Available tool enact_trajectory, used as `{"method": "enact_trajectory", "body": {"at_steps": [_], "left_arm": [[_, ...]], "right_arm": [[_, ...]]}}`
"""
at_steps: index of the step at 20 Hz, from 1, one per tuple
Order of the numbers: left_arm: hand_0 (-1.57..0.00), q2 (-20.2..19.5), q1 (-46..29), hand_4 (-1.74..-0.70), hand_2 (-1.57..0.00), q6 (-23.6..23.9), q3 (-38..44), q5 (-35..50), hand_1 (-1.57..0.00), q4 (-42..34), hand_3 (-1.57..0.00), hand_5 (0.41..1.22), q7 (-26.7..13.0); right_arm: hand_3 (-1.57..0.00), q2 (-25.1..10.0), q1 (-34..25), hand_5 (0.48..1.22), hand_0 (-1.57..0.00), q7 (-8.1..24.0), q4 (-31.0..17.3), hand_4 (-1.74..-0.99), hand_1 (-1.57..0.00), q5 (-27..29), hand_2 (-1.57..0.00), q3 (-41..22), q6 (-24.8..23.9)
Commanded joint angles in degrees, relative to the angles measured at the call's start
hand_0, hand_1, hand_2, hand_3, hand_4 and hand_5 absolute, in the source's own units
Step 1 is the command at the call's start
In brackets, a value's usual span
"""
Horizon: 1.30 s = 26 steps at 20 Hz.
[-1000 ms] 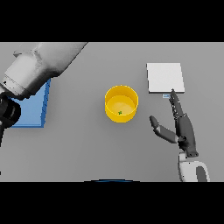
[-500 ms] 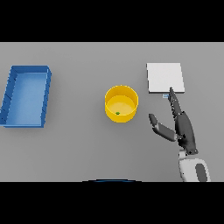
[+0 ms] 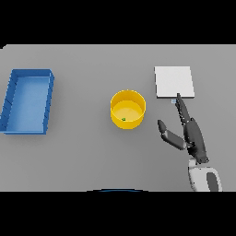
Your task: Pick up the red beaker and tilt it to pour out 1 green nut into yellow bowl. Pick up the yellow bowl and place it on the metallic measuring scale.
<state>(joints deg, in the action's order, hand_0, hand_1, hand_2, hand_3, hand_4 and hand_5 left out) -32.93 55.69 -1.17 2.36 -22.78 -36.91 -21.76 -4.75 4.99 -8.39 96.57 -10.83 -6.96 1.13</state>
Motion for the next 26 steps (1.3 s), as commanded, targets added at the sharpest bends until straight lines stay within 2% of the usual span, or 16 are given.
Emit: {"method": "enact_trajectory", "body": {"at_steps": [1,3,5,7,11,12,13,14,15,16,18,21,23,25,26], "left_arm": [[-1.57,0.6,-3.5,-1.74,-1.57,0.9,0.2,1.1,-1.57,-3.7,-1.57,1.221,-0.7],[-1.57,1.4,-10.7,-1.74,-1.57,2.5,0.9,3.3,-1.57,-10.2,-1.57,1.221,-2.2],[-1.57,2.5,-16.8,-1.74,-1.57,3.7,1.3,4.9,-1.57,-16.2,-1.57,1.221,-3.6],[-1.57,3.5,-20.0,-1.74,-1.57,4.7,1.2,5.7,-1.57,-20.1,-1.57,1.151,-4.9],[-1.57,5.0,-25.6,-1.74,-1.57,6.0,1.3,6.8,-1.57,-25.8,-1.57,0.925,-8.5],[-1.57,4.9,-25.6,-1.66,-1.57,5.4,1.4,7.1,-1.57,-26.6,-1.57,0.868,-10.6],[-1.57,4.4,-26.0,-1.52,-1.53,4.1,1.2,7.4,-1.57,-28.1,-1.53,0.818,-11.3],[-1.47,4.1,-27.0,-1.37,-1.28,1.1,0.7,8.8,-1.34,-30.0,-1.32,0.774,-9.6],[-1.17,4.0,-27.9,-1.23,-1.02,-1.2,0.7,10.6,-1.07,-31.3,-1.05,0.737,-9.3],[-0.94,3.9,-28.5,-1.13,-0.82,-3.4,1.2,12.8,-0.86,-32.9,-0.84,0.705,-9.5],[-0.6,2.9,-29.6,-0.98,-0.52,-7.0,1.2,14.8,-0.55,-33.9,-0.54,0.664,-10.5],[-0.31,1.7,-29.2,-0.84,-0.27,-9.2,-1.1,12.6,-0.28,-33.4,-0.28,0.632,-11.7],[-0.2,1.7,-28.6,-0.81,-0.17,-8.7,-2.4,10.4,-0.18,-31.8,-0.18,0.627,-12.1],[-0.13,1.8,-29.0,-0.79,-0.11,-7.4,-2.7,9.6,-0.11,-32.0,-0.11,0.627,-10.7],[-0.1,1.9,-28.9,-0.78,-0.09,-6.8,-2.9,9.0,-0.09,-32.1,-0.09,0.631,-9.4]], "right_arm": [[0.0,-0.1,0.3,0.669,0.0,-0.7,-0.1,-1.131,0.0,0.4,0.0,0.1,0.3],[0.0,-0.2,0.4,0.676,0.0,-2.0,-0.1,-1.151,0.0,-0.7,0.0,-0.2,-0.3],[0.0,-0.5,0.4,0.676,0.0,-1.6,0.2,-1.166,0.0,-0.8,0.0,0.0,-0.4],[0.0,-0.6,0.1,0.676,0.0,-0.9,0.5,-1.174,0.0,-0.4,0.0,0.1,-0.2],[0.0,-0.6,0.6,0.671,0.0,-1.1,-0.1,-1.157,0.0,-0.1,0.0,0.1,0.2],[0.0,-0.6,0.5,0.669,0.0,-0.9,0.2,-1.155,0.0,0.2,0.0,0.3,0.3],[0.0,-0.3,0.6,0.67,0.0,-0.8,0.3,-1.155,0.0,0.0,0.0,0.0,0.1],[0.0,-0.7,0.9,0.67,0.0,-0.8,0.8,-1.153,0.0,0.7,0.0,0.4,0.6],[0.0,-0.6,1.0,0.67,0.0,-0.8,1.3,-1.151,0.0,0.2,0.0,0.2,0.2],[0.0,-0.3,0.7,0.67,0.0,-0.1,1.0,-1.149,0.0,-0.4,0.0,-0.3,0.0],[0.0,-0.2,0.6,0.67,0.0,-0.6,0.3,-1.153,0.0,-0.1,0.0,0.0,0.0],[0.0,-0.8,0.1,0.67,0.0,-0.9,-0.1,-1.155,0.0,-0.2,0.0,0.2,0.2],[0.0,-0.8,0.1,0.665,0.0,-1.0,-0.2,-1.157,0.0,-1.3,0.0,0.1,-0.8],[0.0,-0.9,0.3,0.665,0.0,-1.4,-0.2,-1.157,0.0,-1.7,0.0,0.2,-1.2],[0.0,-0.6,-0.1,0.657,0.0,-0.4,0.1,-1.154,0.0,-2.3,0.0,-0.1,-1.6]]}}
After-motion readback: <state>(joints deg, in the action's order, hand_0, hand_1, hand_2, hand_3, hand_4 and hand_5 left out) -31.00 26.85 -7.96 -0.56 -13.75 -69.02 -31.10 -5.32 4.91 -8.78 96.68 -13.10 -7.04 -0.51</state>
